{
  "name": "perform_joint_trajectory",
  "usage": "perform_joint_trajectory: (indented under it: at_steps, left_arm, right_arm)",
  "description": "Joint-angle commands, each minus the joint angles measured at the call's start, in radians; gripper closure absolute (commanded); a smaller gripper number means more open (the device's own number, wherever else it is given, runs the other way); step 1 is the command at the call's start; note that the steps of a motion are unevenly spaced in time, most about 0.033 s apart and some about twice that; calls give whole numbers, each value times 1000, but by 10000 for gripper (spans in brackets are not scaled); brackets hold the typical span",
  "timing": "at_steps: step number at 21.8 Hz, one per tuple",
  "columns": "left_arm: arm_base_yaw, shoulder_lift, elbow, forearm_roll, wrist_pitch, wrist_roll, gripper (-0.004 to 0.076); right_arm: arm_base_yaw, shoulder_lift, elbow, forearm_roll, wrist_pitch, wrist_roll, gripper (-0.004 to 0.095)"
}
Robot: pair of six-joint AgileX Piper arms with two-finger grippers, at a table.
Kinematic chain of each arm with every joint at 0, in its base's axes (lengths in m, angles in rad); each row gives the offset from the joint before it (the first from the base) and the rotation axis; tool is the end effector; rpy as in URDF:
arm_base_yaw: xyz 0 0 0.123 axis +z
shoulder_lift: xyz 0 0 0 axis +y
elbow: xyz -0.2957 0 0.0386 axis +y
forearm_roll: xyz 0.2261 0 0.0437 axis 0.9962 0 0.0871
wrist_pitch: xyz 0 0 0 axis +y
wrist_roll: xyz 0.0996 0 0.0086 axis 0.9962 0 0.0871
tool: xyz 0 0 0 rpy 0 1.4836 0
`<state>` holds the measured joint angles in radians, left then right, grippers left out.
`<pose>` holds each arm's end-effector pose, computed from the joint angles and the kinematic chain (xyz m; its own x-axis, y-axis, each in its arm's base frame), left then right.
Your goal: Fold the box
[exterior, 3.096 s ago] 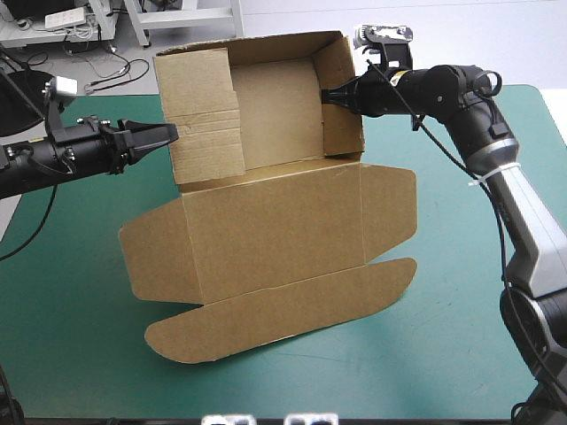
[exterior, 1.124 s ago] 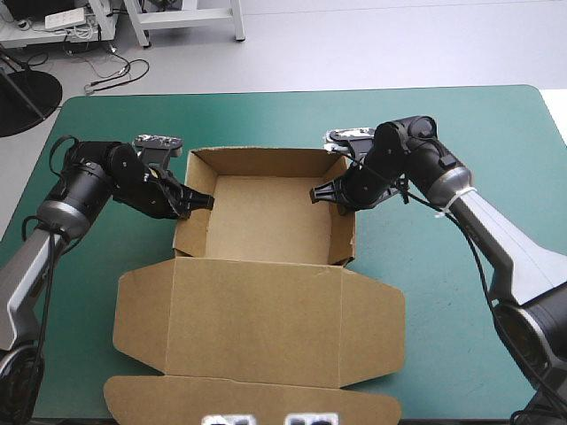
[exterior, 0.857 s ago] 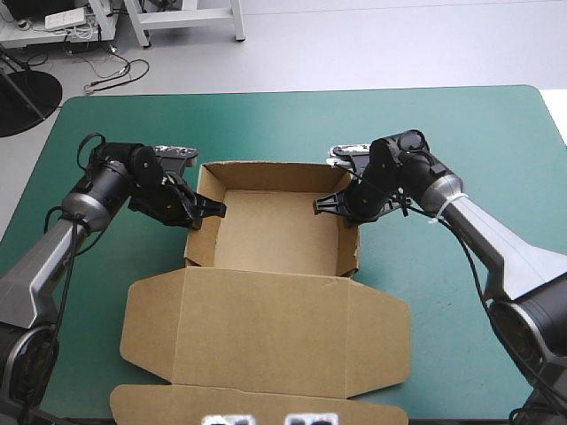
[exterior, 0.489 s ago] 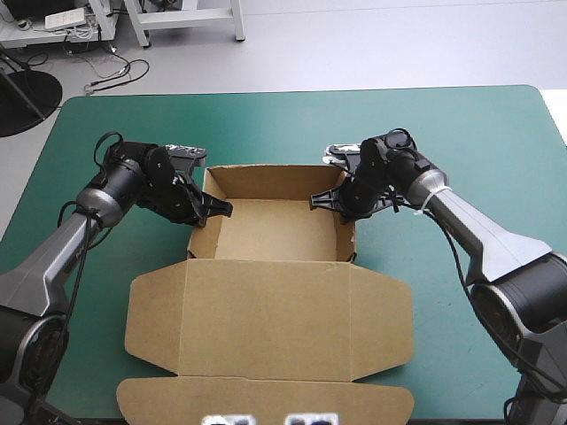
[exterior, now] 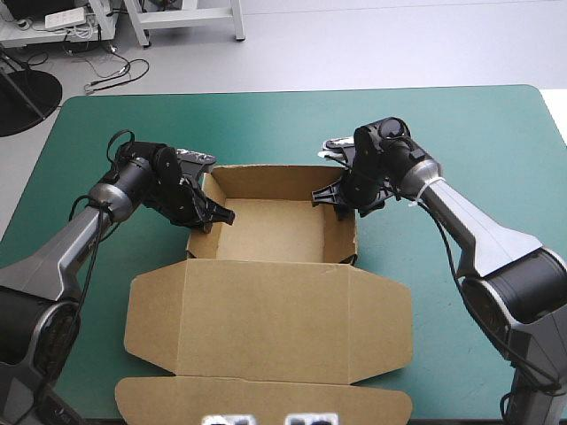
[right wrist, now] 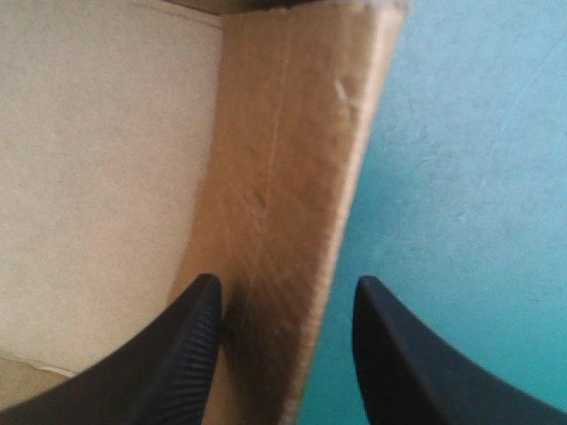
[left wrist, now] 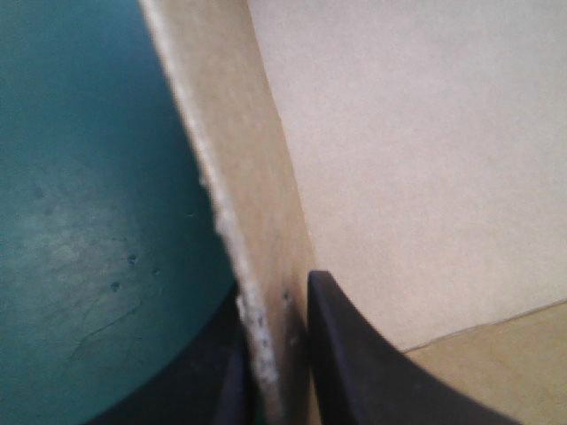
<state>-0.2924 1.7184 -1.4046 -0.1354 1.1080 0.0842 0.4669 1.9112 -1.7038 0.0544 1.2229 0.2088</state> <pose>0.3160 -0.1078 0.2852 -0.9225 0.3020 -0.2403 0.3353 0.9354 -0.1117 0.3440 0.1791 0.2878 -0.9511 -0.2273 -0.2091 -0.2520 0.9626 0.0995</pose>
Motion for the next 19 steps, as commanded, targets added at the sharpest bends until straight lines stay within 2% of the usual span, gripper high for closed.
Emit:
perform_joint_trajectory:
  at_steps: [1, 8, 13, 19]
  left_arm:
    - [-16, -29, -14, -56, -2, 22, 484]
    - [-16, -31, -14, -56, -52, 33, 294]
    - [-16, -32, -80, -23, -36, 29, 292]
    - [-16, -35, -325, 36, 109, 22, 292]
  right_arm:
    - [0, -52, -50, -12, 12, -4, 425]
    - [0, -54, -50, -14, 16, -4, 426]
    - [0, -75, -50, -13, 28, -23, 427]
    - [0, -179, -91, -54, 28, -23, 427]
